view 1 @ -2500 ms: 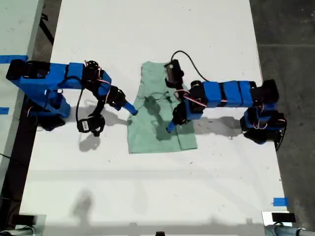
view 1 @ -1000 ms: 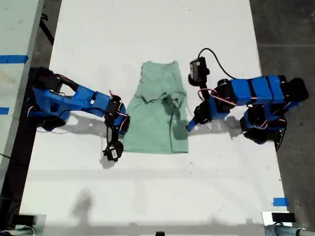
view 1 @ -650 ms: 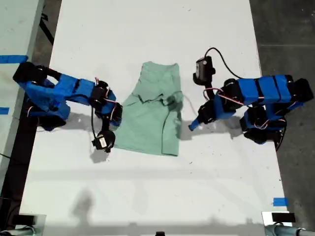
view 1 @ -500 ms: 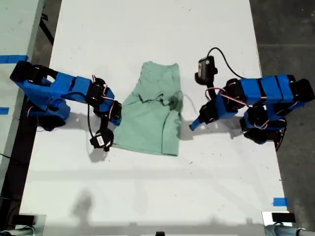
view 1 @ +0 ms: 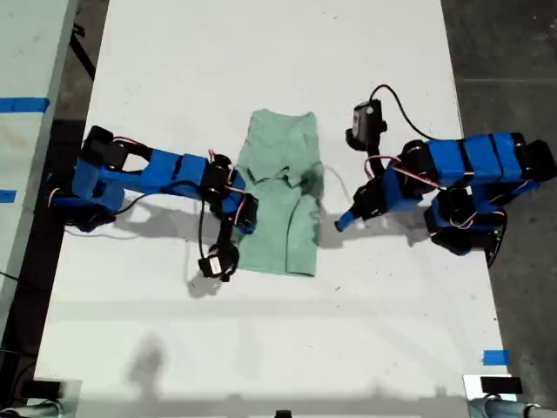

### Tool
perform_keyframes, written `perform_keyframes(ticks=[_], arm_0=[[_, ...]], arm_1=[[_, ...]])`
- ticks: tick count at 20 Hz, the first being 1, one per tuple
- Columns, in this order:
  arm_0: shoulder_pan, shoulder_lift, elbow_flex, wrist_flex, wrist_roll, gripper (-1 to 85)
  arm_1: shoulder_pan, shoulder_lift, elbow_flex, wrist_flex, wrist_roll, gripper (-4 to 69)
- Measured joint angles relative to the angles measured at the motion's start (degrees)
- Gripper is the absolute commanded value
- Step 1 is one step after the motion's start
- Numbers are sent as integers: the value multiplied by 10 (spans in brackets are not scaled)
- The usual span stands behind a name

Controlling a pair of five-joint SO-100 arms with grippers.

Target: Fold tshirt

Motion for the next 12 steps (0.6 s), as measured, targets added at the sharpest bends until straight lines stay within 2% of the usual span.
perform_keyframes(ticks=[2, 4, 5, 8, 12], arm_0=[[0, -17, -18, 12, 4, 10], [0, -18, -25, 18, 11, 214], [0, -18, -25, 18, 18, 261], [0, -18, -25, 31, 27, 292], [-13, 18, -23, 112, 27, 283]], arm_1=[[-1, 0, 4, 0, 5, 252], [-1, 0, 9, 0, 4, 252], [-1, 0, 9, 0, 5, 252], [-1, 0, 9, 0, 4, 252], [-1, 0, 9, 0, 5, 251]])
